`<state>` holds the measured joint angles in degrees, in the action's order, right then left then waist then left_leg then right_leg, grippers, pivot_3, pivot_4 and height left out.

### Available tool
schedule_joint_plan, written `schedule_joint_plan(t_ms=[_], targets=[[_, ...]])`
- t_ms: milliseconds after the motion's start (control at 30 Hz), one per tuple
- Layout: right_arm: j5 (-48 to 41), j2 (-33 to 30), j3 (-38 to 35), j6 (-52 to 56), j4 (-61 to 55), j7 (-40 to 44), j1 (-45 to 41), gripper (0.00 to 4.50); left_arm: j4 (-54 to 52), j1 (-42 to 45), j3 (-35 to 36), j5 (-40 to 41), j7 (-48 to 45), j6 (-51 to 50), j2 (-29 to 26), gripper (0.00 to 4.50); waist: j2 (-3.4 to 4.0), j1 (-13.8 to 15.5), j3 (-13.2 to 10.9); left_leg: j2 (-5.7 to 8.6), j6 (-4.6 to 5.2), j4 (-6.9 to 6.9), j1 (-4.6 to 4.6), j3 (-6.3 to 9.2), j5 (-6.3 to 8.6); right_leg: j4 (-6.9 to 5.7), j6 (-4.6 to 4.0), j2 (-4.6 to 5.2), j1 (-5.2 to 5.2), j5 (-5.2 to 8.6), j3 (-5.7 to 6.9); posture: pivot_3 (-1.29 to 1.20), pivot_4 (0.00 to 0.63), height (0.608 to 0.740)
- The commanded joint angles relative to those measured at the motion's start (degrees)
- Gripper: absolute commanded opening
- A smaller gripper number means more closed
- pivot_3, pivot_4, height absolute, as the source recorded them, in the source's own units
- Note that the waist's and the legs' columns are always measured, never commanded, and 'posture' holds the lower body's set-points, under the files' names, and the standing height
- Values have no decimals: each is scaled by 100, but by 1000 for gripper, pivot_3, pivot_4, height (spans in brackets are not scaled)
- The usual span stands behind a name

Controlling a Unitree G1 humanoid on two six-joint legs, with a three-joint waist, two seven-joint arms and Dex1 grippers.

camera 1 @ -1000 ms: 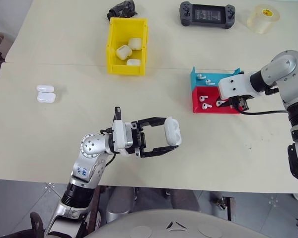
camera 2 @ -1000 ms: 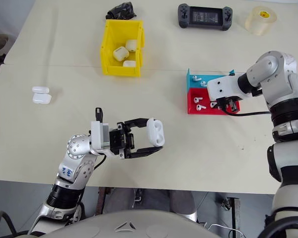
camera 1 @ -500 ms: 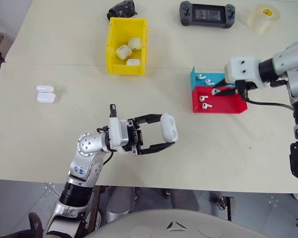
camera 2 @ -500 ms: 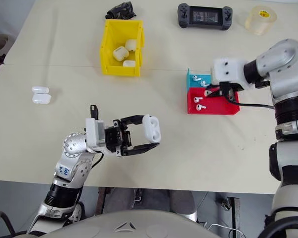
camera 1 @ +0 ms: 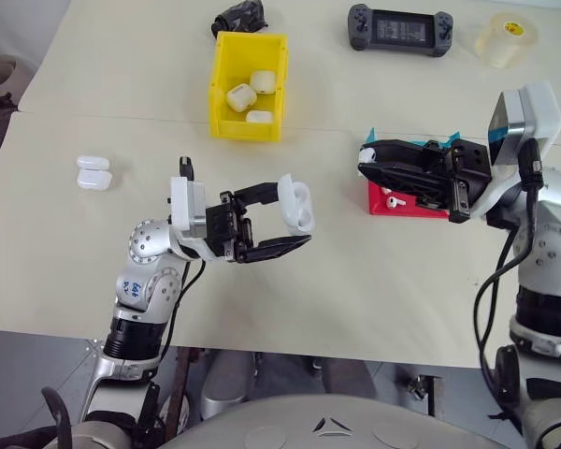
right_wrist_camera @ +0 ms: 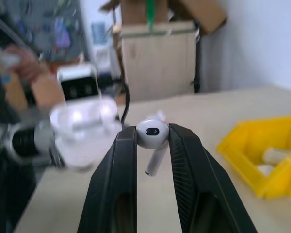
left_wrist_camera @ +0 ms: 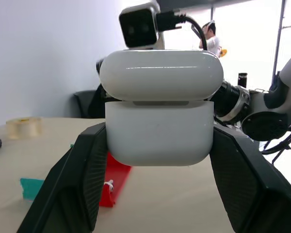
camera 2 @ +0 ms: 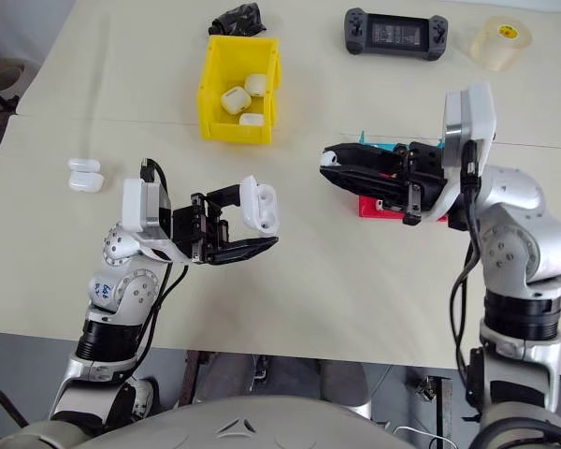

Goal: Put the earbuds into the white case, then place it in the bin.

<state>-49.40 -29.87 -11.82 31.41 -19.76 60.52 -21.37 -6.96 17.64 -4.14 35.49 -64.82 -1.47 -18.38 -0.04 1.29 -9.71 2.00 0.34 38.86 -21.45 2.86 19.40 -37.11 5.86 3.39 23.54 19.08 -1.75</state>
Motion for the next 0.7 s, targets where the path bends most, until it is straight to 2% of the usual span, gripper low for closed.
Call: schedule_joint_plan(t_ms=[33, 167, 300, 700], targets=[[-374, 387, -138, -145, -682, -600, 445, 746, 135, 235, 72, 116, -225, 45, 41, 2773, 0, 7, 0, 3, 0, -1, 0, -1, 0, 1, 0, 2, 0, 0, -1, 0, 150, 740], [-296, 853, 77, -486, -1162, -935, 884, 746, 279, 410, 33, 85, -409, 21, 89, 2773, 0, -16, 0, 10, 7, 0, -1, -3, 3, 0, 4, 4, 0, -2, -6, 0, 150, 740], [147, 1169, 400, -1072, -1398, -1016, 1230, 746, 376, 514, -40, 53, -640, 3, 111, 2773, 0, -60, 0, 9, 6, -4, 0, -3, 3, 0, 4, 2, 3, -2, -6, 0, 150, 740], [1315, 1571, 1406, -2392, -1337, -1123, 1458, 746, 268, 669, -30, 177, -665, -461, 268, 2773, 1, -141, 0, 8, 5, -2, 1, -2, 3, -3, 4, 0, 2, -2, -6, 0, 150, 740]])
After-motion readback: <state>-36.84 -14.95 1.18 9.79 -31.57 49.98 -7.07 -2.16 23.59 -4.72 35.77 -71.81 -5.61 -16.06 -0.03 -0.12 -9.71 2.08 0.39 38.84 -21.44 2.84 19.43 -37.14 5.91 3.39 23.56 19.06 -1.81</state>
